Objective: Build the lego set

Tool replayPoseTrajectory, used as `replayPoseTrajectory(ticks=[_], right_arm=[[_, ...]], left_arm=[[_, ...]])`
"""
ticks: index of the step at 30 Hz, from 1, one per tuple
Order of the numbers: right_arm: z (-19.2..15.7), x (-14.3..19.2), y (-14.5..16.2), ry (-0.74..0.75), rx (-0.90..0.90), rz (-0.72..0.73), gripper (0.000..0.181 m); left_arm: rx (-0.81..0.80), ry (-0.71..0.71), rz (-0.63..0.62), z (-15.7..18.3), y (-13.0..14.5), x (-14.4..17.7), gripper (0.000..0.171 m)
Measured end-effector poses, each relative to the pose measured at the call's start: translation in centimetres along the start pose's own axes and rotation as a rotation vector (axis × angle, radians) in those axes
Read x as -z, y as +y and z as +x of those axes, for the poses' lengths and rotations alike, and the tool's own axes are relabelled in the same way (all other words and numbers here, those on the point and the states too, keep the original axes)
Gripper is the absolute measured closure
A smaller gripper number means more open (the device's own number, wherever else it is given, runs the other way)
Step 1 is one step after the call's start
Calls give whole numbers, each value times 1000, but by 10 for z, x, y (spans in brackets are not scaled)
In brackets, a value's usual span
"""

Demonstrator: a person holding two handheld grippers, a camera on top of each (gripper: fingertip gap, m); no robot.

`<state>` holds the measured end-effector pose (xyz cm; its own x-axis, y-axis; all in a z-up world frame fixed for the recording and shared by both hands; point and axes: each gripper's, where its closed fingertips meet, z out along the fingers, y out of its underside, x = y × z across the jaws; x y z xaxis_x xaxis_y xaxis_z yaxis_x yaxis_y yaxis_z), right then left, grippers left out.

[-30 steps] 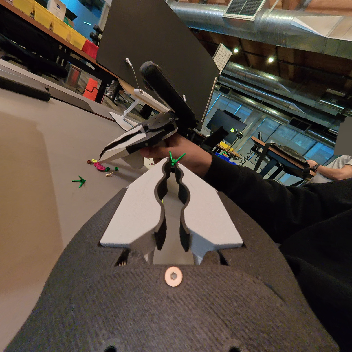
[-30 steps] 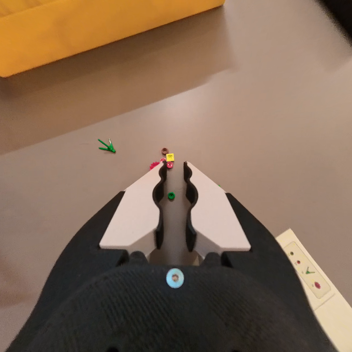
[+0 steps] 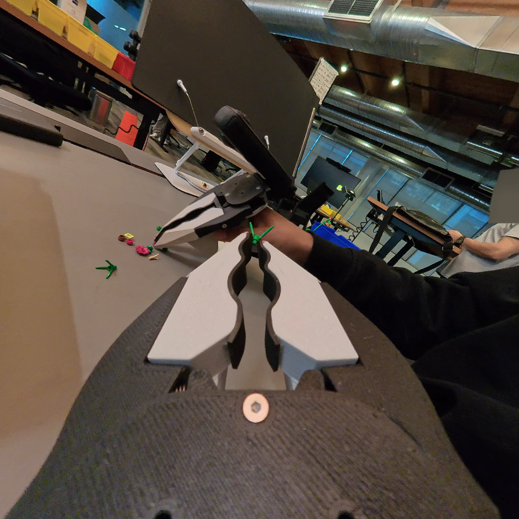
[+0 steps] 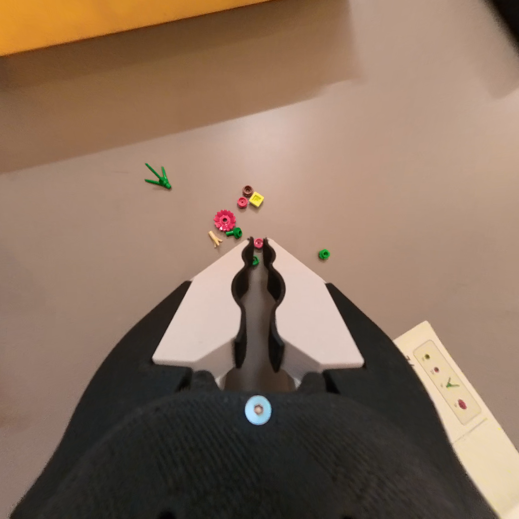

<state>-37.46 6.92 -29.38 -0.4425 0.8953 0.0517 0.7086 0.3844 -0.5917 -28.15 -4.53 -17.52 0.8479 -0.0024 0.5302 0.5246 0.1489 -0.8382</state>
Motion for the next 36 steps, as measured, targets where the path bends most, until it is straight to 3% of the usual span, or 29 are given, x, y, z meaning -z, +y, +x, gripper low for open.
replayPoseTrajectory(ticks=[4,9,15,18,20,27,29,36], right_arm=[[-11,24,3,7,14,30,177],[-62,113,34,10,18,114,177],[-101,198,160,126,-113,68,177],[-106,210,223,176,-171,14,177],[-112,209,248,172,-193,5,176],[-117,198,260,145,-190,77,176],[-117,200,259,140,-181,98,167],[-110,243,225,273,-22,383,155]], left_arm=[[-7,6,-2,2,-1,0,171],[-35,14,-24,8,3,-3,170],[-45,109,-113,30,25,-19,170],[-63,168,-192,47,45,-33,170],[-62,201,-220,59,55,-45,170],[-115,329,-343,118,104,-86,170],[-104,361,-376,133,119,-94,170],[7,456,-466,180,163,-113,170]])
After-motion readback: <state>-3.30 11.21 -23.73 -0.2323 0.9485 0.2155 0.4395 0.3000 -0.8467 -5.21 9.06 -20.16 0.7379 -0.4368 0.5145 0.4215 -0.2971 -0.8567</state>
